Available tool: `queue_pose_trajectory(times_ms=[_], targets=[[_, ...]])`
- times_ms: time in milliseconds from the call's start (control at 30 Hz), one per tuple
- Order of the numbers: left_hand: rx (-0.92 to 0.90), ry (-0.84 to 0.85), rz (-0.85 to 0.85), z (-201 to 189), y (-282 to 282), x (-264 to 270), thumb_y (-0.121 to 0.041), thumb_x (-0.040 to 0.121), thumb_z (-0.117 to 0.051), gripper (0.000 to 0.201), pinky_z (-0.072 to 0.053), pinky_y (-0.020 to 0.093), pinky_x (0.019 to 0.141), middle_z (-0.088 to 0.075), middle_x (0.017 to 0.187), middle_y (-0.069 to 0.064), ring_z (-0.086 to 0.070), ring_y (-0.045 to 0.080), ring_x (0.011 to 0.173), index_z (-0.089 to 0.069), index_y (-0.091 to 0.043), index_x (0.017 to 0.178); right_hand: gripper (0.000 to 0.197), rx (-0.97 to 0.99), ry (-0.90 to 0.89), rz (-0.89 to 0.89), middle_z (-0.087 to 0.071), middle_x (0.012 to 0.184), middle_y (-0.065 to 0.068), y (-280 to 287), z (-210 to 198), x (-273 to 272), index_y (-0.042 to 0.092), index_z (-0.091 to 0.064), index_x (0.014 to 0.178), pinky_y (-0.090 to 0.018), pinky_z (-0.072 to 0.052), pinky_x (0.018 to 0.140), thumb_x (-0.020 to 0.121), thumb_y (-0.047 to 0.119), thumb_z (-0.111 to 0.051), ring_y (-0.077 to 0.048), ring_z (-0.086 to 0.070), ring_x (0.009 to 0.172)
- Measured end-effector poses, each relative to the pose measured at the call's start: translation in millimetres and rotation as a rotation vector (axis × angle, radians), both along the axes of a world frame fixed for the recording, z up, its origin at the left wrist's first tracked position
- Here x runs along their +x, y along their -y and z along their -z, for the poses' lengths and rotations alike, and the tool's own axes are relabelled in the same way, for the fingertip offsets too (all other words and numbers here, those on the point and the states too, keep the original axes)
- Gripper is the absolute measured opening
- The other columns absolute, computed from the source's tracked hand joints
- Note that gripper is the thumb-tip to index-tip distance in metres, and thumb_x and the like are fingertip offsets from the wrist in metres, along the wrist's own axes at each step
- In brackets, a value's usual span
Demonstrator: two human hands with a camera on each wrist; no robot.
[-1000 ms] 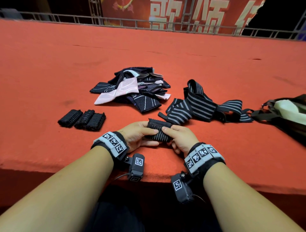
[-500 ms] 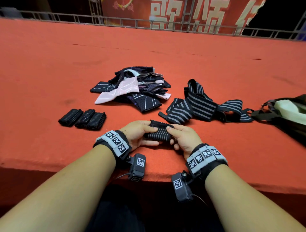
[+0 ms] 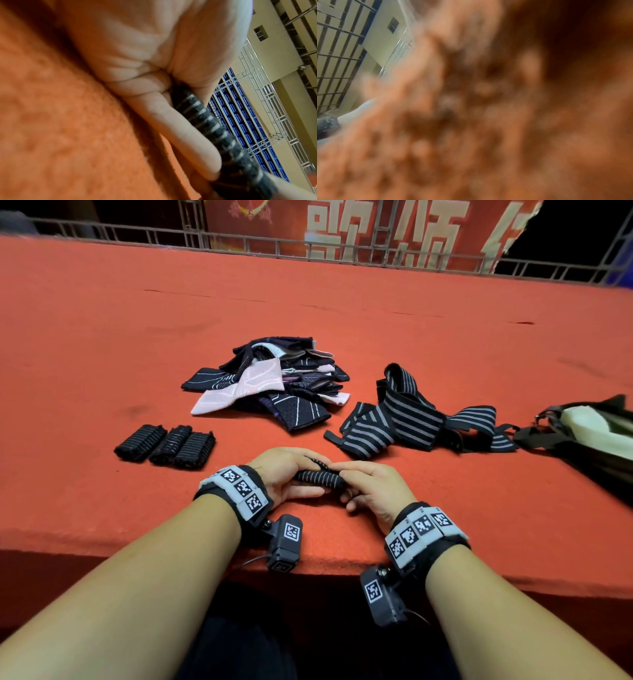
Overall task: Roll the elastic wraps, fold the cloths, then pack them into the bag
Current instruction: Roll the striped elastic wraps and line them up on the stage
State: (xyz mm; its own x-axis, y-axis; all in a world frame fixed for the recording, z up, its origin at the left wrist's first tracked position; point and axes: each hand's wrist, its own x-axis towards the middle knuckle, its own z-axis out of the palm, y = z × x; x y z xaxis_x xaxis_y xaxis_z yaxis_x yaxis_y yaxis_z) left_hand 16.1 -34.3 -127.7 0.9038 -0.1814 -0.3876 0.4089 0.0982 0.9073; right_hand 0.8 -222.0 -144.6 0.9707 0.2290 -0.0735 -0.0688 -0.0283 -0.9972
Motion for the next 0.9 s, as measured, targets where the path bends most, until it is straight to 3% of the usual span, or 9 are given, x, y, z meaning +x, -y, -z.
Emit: queue_pose_trajectory(times_ms=[133, 233, 333, 433, 533, 600, 700, 800, 900], targets=[[0.0, -0.01, -0.028, 1.6, 1.4, 1.8, 0.003, 0.094, -0.055, 0.022, -0.06, 0.028, 0.056, -0.074, 0.087, 0.013, -0.075, 0.024, 0.073, -0.075, -0.006, 0.098, 0.02, 0.01, -0.015, 0.019, -0.07, 0.088, -0.018, -1.0, 1.5, 2.4, 0.004, -0.077, 0.099, -0.028, -0.054, 0.053, 0.096, 0.004, -0.058, -0.022, -0.06, 0.061], [-0.029, -0.042, -0.024, 2.3, 2.0, 2.1, -0.005, 0.094, -0.058, 0.017, -0.061, 0.03, 0.059, -0.071, 0.093, 0.012, -0.074, 0.021, 0.078, -0.074, -0.004, 0.101, 0.021, -0.045, 0.002, 0.053, -0.072, 0.088, -0.025, -4.2, 3.8, 4.1, 0.007, -0.08, 0.093, -0.034, -0.056, 0.06, 0.093, 0.002, -0.059, -0.027, -0.061, 0.065], [-0.05, -0.058, 0.006, 3.1, 1.0, 2.2, -0.02, 0.095, -0.064, 0.018, -0.063, 0.032, 0.062, -0.072, 0.096, 0.009, -0.074, 0.021, 0.086, -0.073, -0.006, 0.103, 0.023, -0.118, 0.031, 0.059, -0.07, 0.072, -0.013, -3.1, 2.5, 2.6, 0.009, -0.08, 0.092, -0.026, -0.052, 0.053, 0.091, 0.002, -0.059, -0.024, -0.06, 0.061], [-0.009, -0.015, 0.001, 7.2, 0.5, 3.5, -0.006, 0.097, -0.06, 0.016, -0.063, 0.033, 0.065, -0.071, 0.103, 0.012, -0.073, 0.022, 0.092, -0.074, -0.006, 0.105, 0.02, -0.137, 0.057, 0.057, -0.066, 0.075, -0.014, -2.2, 0.4, 1.3, 0.011, -0.08, 0.093, -0.021, -0.049, 0.05, 0.092, 0.005, -0.06, -0.022, -0.056, 0.062], [-0.031, 0.0, 0.037, 10.4, 0.2, 3.9, -0.001, 0.099, -0.055, 0.014, -0.064, 0.036, 0.074, -0.068, 0.102, 0.015, -0.071, 0.022, 0.093, -0.067, -0.005, 0.103, 0.012, -0.131, 0.07, 0.068, -0.064, 0.084, -0.012, -3.7, 3.9, 5.3, 0.026, -0.075, 0.101, -0.041, -0.062, 0.065, 0.095, 0.023, -0.065, -0.023, -0.058, 0.065], [-0.04, 0.01, 0.043, 12.0, -0.1, 3.2, -0.001, 0.1, -0.054, 0.01, -0.064, 0.037, 0.077, -0.068, 0.096, 0.015, -0.071, 0.022, 0.088, -0.062, -0.005, 0.1, 0.011, -0.204, 0.051, 0.082, -0.067, 0.085, -0.011, -3.9, 4.7, 8.8, 0.036, -0.073, 0.096, -0.053, -0.061, 0.077, 0.092, 0.041, -0.064, -0.027, -0.063, 0.069], [-0.011, 0.048, 0.059, 11.0, 0.7, 0.2, -0.001, 0.099, -0.055, 0.008, -0.064, 0.037, 0.074, -0.067, 0.095, 0.015, -0.07, 0.024, 0.089, -0.062, -0.006, 0.099, 0.021, -0.44, 0.115, 0.035, -0.076, 0.085, 0.0, -3.5, 0.2, 8.9, 0.026, -0.075, 0.087, -0.044, -0.059, 0.084, 0.093, 0.042, -0.064, -0.022, -0.071, 0.081], [0.023, 0.088, 0.018, 8.3, 1.4, -3.1, -0.002, 0.094, -0.065, 0.006, -0.062, 0.035, 0.066, -0.068, 0.092, 0.013, -0.07, 0.022, 0.085, -0.067, -0.007, 0.094, 0.014, -0.508, 0.154, 0.056, -0.075, 0.084, 0.004, -4.7, -4.9, 7.4, 0.021, -0.074, 0.084, -0.039, -0.059, 0.081, 0.094, 0.026, -0.066, -0.014, -0.07, 0.079], [0.025, 0.132, -0.04, 6.0, -5.0, -5.3, -0.003, 0.087, -0.074, 0.007, -0.062, 0.038, 0.064, -0.069, 0.087, 0.014, -0.07, 0.022, 0.076, -0.068, -0.008, 0.088, 0.014, -0.526, 0.114, 0.006, -0.072, 0.074, -0.001, -12.5, -14.3, 8.1, 0.016, -0.069, 0.083, -0.039, -0.058, 0.065, 0.095, 0.021, -0.065, -0.016, -0.066, 0.06]])
